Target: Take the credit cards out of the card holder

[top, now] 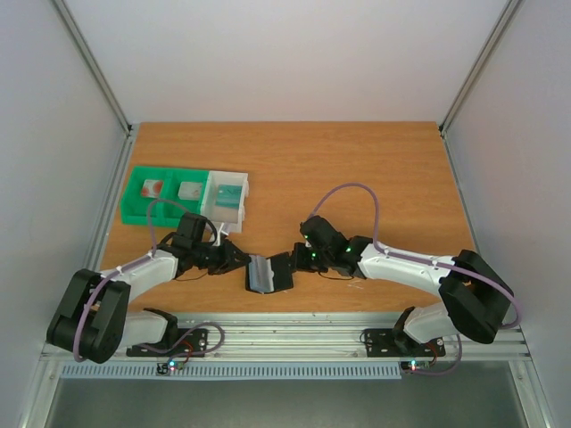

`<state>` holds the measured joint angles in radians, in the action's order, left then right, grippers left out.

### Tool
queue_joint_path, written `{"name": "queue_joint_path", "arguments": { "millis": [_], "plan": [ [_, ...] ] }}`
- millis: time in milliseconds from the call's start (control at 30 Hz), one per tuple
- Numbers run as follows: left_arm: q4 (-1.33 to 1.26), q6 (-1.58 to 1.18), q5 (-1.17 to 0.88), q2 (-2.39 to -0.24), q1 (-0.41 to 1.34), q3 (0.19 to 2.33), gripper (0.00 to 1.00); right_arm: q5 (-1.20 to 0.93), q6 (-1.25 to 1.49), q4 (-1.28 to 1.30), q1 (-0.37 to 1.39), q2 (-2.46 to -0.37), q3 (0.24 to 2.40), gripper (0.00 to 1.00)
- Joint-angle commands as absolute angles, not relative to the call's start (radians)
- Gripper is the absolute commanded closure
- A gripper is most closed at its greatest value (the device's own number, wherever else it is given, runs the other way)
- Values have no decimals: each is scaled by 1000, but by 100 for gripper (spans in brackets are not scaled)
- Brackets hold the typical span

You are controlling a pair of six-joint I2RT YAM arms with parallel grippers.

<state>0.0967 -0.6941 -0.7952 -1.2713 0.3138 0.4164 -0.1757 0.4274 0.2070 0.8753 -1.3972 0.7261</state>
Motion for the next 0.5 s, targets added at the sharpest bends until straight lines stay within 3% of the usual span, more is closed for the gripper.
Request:
{"name": "queue_joint_path", "arguments": {
  "millis": [0, 133, 333, 467],
  "plan": [
    [41, -690, -798, -1279, 312, 413, 90, -132, 404, 267, 870, -1371, 729, 94],
    [35, -699, -805, -1274, 312, 414, 99, -110, 388, 369, 870, -1369, 787, 81],
    [38, -704, -808, -1265, 311, 413, 100, -125, 361, 492, 871, -1347, 880, 60],
    [39, -705, -808, -1263, 312, 413, 100, -207, 359, 457, 880, -1351, 906, 53]
  ]
}}
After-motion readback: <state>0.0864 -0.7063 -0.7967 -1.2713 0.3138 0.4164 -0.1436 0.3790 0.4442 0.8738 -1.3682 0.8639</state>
